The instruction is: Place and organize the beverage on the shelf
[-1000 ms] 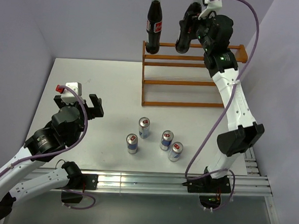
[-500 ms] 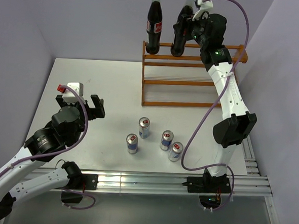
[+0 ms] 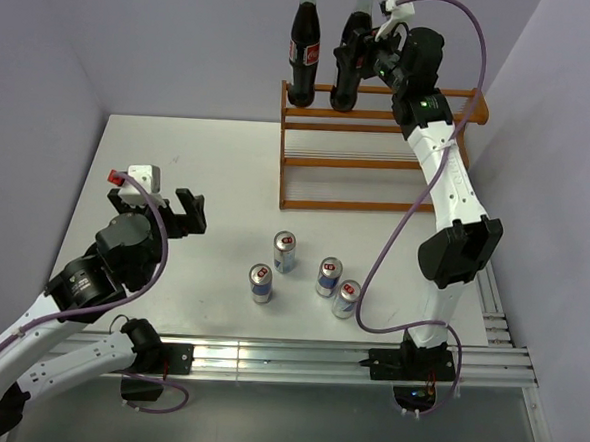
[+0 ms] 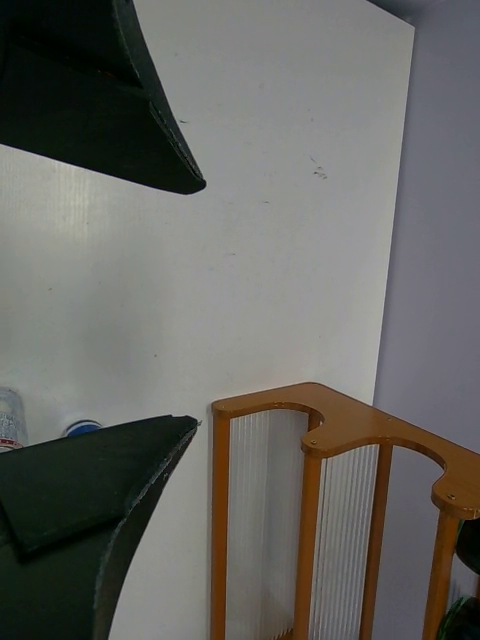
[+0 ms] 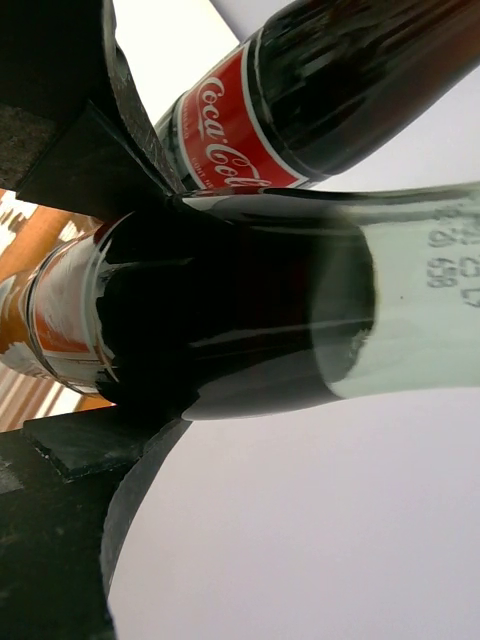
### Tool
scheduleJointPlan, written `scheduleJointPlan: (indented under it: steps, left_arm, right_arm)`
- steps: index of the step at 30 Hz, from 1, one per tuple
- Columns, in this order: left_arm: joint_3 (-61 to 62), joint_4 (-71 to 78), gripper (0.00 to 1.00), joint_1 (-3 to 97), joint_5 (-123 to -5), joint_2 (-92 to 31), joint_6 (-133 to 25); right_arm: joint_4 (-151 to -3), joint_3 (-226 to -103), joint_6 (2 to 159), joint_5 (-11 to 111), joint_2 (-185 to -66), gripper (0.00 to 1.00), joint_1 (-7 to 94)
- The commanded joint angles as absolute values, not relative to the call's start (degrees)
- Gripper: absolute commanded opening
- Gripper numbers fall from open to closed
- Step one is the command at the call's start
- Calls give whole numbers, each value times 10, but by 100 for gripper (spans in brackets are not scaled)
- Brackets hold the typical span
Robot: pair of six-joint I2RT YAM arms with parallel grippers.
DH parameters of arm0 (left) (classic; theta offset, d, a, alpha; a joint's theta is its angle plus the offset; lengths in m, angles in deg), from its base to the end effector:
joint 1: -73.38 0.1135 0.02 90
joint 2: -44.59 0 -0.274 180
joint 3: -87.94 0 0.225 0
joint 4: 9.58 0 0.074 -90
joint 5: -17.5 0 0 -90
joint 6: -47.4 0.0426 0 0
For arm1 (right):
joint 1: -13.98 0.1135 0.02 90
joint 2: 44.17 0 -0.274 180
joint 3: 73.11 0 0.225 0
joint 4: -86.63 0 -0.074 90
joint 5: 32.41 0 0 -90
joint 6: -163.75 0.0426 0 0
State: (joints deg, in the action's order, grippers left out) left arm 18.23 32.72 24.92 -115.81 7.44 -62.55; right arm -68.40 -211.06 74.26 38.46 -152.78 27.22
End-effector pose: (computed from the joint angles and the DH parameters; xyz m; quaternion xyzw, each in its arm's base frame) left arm 0.0847 -0.0515 0.3823 -0.0555 0.7473 -0.1034 0.6540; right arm 0.4032 0.1092 0.4921 -0.1954 0.6525 0.1987 0.7046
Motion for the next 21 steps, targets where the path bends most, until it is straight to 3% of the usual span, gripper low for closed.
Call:
scheduleJointPlan:
  steps: [1,21]
  left_arm:
    - [176,309,100,248,-1148,66,-615]
    - [187,291,100,247,-1110,87,-599]
  right_arm:
    - [-810,-2151,744,355,-1517,0,275]
    - [-916,-2076,722,364,-1513,0,293]
